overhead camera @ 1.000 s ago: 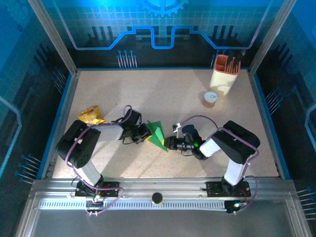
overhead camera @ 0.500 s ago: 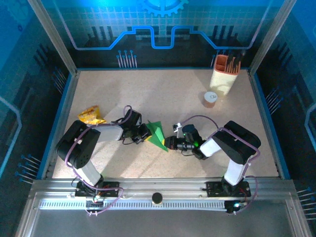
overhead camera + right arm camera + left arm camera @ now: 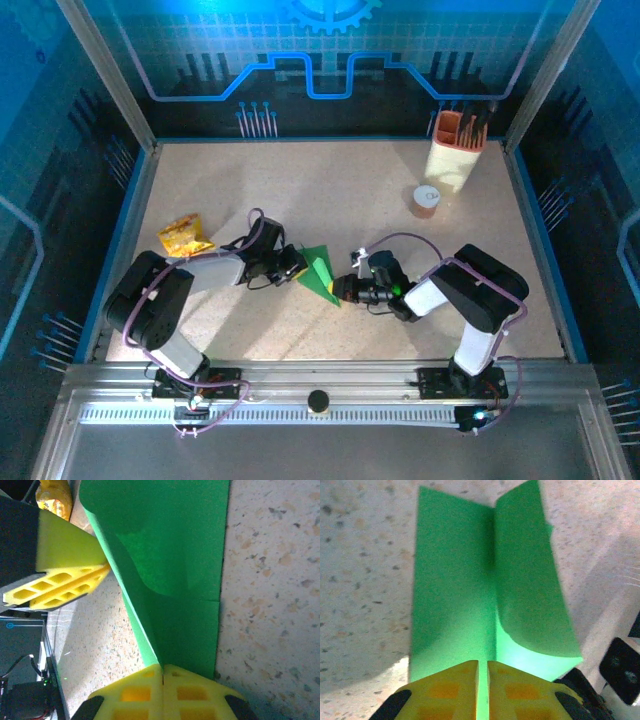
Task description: Fold a paper plane with a square sheet of paper (pick it up from the middle)
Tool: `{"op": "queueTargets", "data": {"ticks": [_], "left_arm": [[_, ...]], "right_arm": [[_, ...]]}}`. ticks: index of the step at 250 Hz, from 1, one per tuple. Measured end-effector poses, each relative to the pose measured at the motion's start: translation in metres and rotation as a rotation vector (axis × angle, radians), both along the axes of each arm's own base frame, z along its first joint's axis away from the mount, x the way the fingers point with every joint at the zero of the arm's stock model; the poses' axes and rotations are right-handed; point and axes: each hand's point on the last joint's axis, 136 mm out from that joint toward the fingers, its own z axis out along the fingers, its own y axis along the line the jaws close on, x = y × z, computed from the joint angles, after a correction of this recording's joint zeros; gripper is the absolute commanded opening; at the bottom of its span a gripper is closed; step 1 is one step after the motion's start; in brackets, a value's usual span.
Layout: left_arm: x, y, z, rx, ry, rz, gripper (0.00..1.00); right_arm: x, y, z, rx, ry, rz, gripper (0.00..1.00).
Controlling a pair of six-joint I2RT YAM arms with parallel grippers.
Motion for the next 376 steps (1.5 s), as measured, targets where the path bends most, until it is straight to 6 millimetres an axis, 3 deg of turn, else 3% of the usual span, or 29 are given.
{"op": "queueTargets", "data": {"ticks": [80, 174, 230, 286, 376], "left_arm": [[0.006, -0.02, 0.014, -0.075, -0.068, -0.054, 0.09], [0.002, -0.032, -0.008, -0.085, -0.024, -0.092, 0.09], [0.005, -0.039, -0.01, -0.089, -0.028, -0.104, 0.09], [0.006, -0.039, -0.01, -0.083, -0.027, -0.103, 0.12], [-0.001, -0.019, -0.027, 0.053, 0.051, -0.072, 0.08]], "right_arm": [[0.002, -0.001, 0.0, 0.057, 0.05, -0.024, 0.01], [0.002, -0.003, 0.001, 0.089, 0.062, -0.051, 0.01], [0.002, -0.004, 0.001, 0.089, 0.06, -0.054, 0.01], [0.002, -0.006, 0.001, 0.095, 0.057, -0.067, 0.01], [0.002, -0.007, 0.0, 0.04, 0.053, -0.048, 0.01]]}}
